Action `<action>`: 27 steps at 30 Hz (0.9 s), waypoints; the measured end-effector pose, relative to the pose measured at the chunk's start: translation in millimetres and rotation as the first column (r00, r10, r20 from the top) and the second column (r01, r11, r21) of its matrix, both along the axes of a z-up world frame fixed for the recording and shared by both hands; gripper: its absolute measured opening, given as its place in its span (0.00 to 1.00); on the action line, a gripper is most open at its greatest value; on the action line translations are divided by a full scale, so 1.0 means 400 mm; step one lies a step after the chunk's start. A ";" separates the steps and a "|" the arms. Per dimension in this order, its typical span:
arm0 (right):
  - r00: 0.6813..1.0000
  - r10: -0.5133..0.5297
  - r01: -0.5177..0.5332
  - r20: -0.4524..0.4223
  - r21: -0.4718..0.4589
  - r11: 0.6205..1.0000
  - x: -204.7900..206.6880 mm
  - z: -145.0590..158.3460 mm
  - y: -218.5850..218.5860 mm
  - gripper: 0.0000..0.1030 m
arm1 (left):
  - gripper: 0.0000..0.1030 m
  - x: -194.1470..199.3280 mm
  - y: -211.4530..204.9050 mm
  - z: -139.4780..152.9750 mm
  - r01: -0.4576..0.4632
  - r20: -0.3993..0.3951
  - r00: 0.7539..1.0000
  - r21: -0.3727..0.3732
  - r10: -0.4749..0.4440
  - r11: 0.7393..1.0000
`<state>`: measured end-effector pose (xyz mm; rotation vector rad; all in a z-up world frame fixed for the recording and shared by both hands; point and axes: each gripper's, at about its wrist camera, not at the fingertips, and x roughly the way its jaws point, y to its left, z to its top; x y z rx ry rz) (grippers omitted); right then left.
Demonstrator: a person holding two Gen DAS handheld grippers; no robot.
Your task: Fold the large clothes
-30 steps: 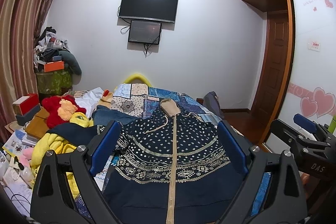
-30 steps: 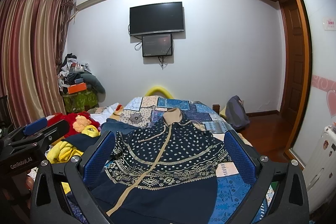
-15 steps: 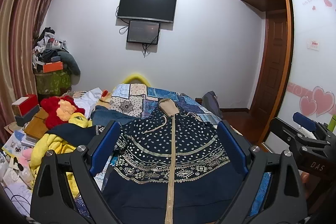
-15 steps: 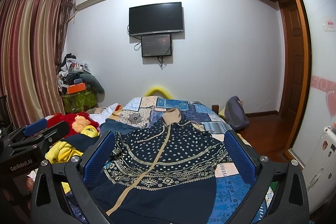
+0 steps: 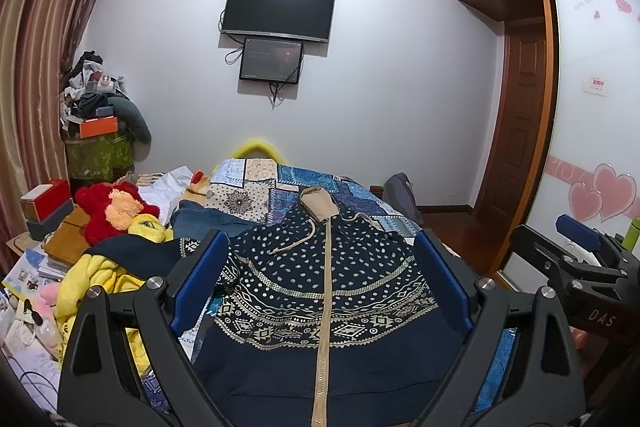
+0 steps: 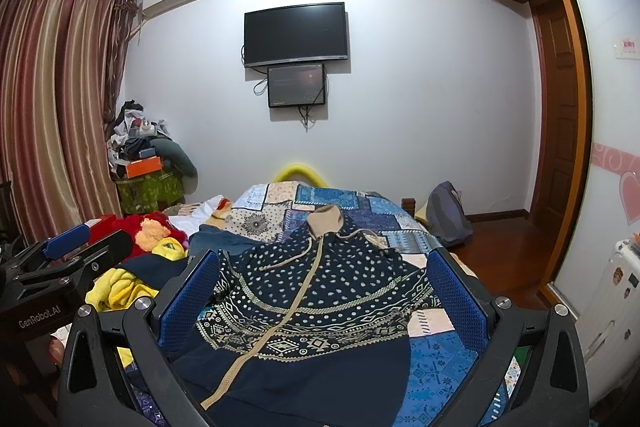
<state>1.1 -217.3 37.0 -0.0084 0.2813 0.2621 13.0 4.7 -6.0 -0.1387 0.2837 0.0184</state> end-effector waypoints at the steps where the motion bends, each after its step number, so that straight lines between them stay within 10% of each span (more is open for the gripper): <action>1: 1.000 0.000 0.000 0.000 0.000 1.000 0.000 0.000 0.000 1.00 | 0.92 0.000 0.001 0.000 0.001 0.000 1.000 -0.003 -0.001 1.000; 27: 0.995 -0.017 0.013 -0.100 -0.042 0.999 0.105 -0.074 0.033 1.00 | 0.94 0.103 0.086 -0.065 -0.104 -0.065 0.992 0.016 0.105 0.994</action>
